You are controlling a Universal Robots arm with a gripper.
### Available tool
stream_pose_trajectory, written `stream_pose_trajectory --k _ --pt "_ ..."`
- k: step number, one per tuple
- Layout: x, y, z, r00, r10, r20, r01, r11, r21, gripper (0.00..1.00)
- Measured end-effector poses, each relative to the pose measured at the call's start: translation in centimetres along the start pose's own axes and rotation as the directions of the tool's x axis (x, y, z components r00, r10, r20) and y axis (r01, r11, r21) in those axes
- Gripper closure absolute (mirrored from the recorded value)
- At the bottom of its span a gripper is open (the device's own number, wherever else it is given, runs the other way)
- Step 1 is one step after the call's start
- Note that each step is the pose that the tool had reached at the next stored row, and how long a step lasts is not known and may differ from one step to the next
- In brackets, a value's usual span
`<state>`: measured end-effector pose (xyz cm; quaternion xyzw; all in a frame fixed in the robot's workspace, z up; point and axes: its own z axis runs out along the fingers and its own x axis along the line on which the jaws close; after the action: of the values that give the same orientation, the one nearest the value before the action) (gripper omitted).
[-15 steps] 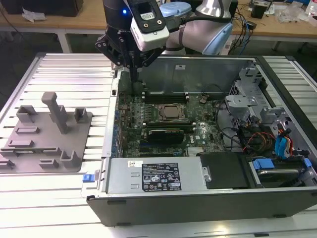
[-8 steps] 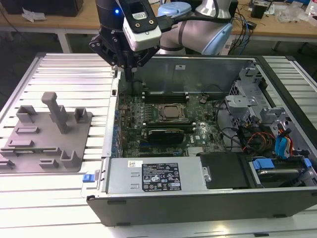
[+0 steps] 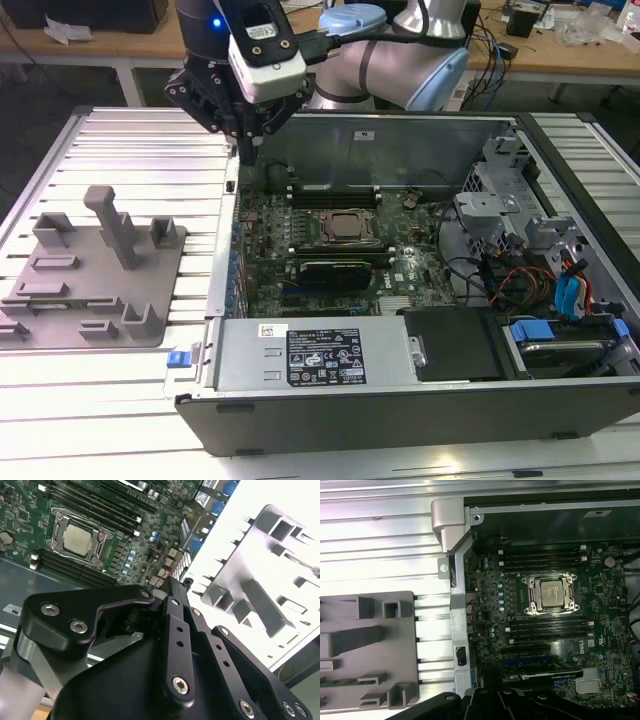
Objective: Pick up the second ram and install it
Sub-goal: 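Reach for the second ram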
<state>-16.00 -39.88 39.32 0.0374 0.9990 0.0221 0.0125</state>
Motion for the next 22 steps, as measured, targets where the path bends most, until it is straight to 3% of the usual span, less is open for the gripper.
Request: stream_pose_trajectory --k 8,22 --pt "1.01 -0.07 -0.02 1.0 0.0 0.0 0.0 1.0 0.0 0.92" --pt "5.18 -0.39 -0.04 1.0 0.0 0.0001 0.0 1.0 0.0 0.92"
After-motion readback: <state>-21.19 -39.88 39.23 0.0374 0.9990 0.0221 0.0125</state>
